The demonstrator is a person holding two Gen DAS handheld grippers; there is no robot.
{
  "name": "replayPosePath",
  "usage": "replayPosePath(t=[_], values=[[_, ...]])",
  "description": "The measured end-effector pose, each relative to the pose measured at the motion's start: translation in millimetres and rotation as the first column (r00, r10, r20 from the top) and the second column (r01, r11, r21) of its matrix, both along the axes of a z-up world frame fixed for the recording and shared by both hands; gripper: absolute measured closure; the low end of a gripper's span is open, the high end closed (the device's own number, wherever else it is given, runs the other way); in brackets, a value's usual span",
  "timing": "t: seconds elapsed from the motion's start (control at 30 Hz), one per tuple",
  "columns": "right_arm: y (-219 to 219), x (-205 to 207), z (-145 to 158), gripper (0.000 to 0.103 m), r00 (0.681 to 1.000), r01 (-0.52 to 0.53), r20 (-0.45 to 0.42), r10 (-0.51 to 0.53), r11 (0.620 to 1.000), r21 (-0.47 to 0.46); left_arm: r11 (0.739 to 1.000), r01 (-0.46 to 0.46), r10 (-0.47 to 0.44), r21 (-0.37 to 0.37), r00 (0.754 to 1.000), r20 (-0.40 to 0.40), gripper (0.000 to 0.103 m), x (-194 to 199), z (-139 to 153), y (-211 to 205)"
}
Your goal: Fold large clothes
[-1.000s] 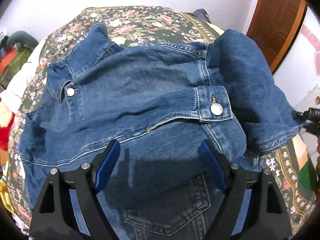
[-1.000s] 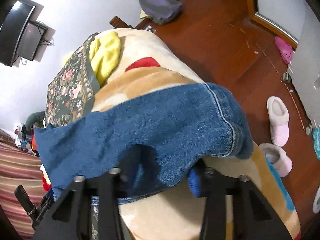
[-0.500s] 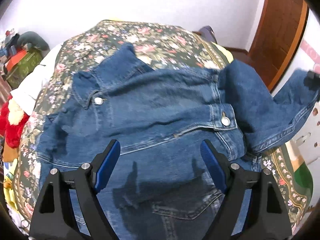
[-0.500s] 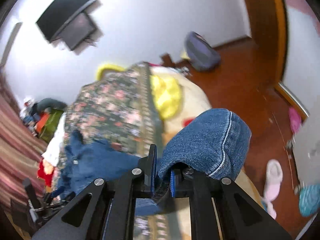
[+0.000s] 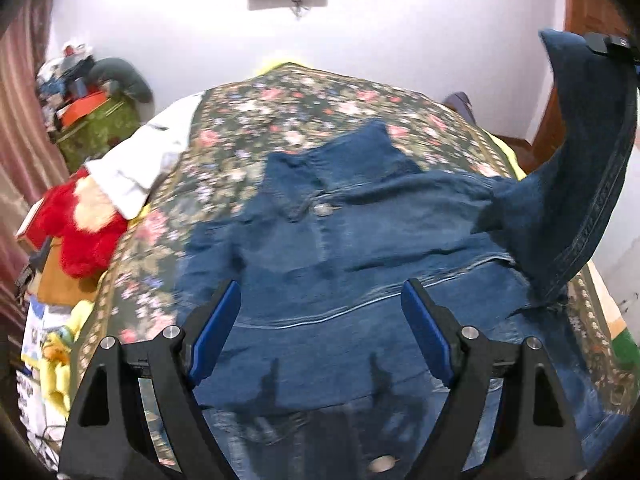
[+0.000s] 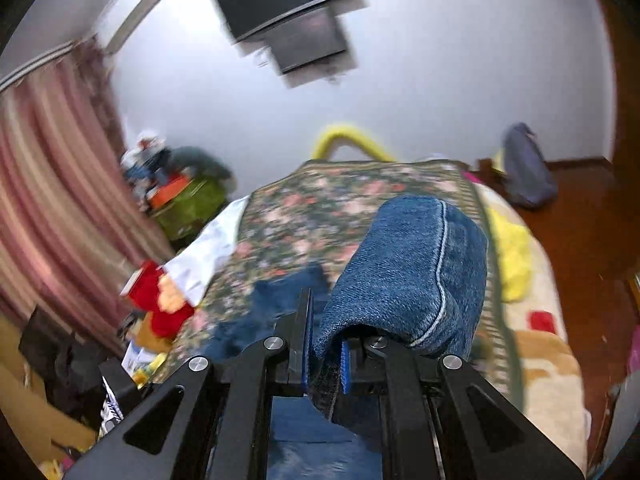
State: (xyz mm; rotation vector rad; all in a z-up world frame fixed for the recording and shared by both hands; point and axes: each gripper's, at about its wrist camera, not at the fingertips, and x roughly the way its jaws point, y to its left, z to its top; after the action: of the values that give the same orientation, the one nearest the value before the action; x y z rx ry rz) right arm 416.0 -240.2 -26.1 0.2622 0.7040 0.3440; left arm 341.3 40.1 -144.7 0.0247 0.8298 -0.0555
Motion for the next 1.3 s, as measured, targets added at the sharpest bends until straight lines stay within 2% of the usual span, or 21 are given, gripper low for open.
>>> replayPosePath(t=[0.1, 0.2, 0.33, 0.43, 0.57, 0.7, 0.8, 0.87, 0.93, 1.03, 1.13, 1.3], values=[[57, 8, -3, 0.095, 0.997, -0.082, -0.017, 0.081, 0.996, -0.029, 0.999, -0.047, 0.046, -0.019, 0.999, -0.002, 0.021, -8, -2, 31], [109, 17, -19, 0.095, 0.986, -0.158, -0.058, 0.155, 0.986, -0.048, 0.994, -0.104, 0.104, -0.030, 0.995, -0.009, 0.021, -17, -7, 65], [174, 27, -59, 0.095, 0.959, -0.249, -0.155, 0.236, 0.966, -0.069, 0.984, -0.170, 0.168, -0.056, 0.985, -0.030, 0.021, -32, -15, 101], [212, 32, -103, 0.094, 0.927, -0.306, -0.254, 0.277, 0.949, -0.082, 0.972, -0.219, 0.215, -0.081, 0.975, -0.056, 0.021, -45, -25, 128], [249, 33, -166, 0.094, 0.879, -0.363, -0.376, 0.292, 0.922, -0.133, 0.960, -0.268, 0.260, -0.085, 0.961, -0.089, 0.021, -58, -39, 150], [262, 34, -222, 0.094, 0.826, -0.384, -0.502, 0.256, 0.907, -0.170, 0.952, -0.293, 0.282, -0.083, 0.951, -0.127, 0.021, -65, -52, 165], [261, 35, -256, 0.094, 0.768, -0.408, -0.604, 0.212, 0.889, -0.206, 0.952, -0.294, 0.281, -0.082, 0.949, -0.143, 0.021, -65, -57, 166], [257, 36, -271, 0.094, 0.714, -0.444, -0.666, 0.216, 0.875, -0.192, 0.953, -0.286, 0.270, -0.095, 0.951, -0.152, 0.021, -62, -59, 161], [249, 37, -273, 0.094, 0.676, -0.452, -0.699, 0.233, 0.881, -0.143, 0.958, -0.267, 0.248, -0.108, 0.956, -0.158, 0.021, -58, -60, 154], [239, 35, -262, 0.094, 0.649, -0.465, -0.712, 0.266, 0.880, -0.095, 0.968, -0.228, 0.209, -0.109, 0.964, -0.162, 0.021, -50, -59, 137], [233, 28, -245, 0.094, 0.663, -0.495, -0.689, 0.292, 0.862, -0.111, 0.980, -0.175, 0.159, -0.094, 0.975, -0.156, 0.021, -42, -56, 113], [218, 9, -199, 0.094, 0.723, -0.534, -0.606, 0.331, 0.825, -0.187, 0.993, -0.095, 0.086, -0.064, 0.987, -0.133, 0.021, -32, -45, 73]])
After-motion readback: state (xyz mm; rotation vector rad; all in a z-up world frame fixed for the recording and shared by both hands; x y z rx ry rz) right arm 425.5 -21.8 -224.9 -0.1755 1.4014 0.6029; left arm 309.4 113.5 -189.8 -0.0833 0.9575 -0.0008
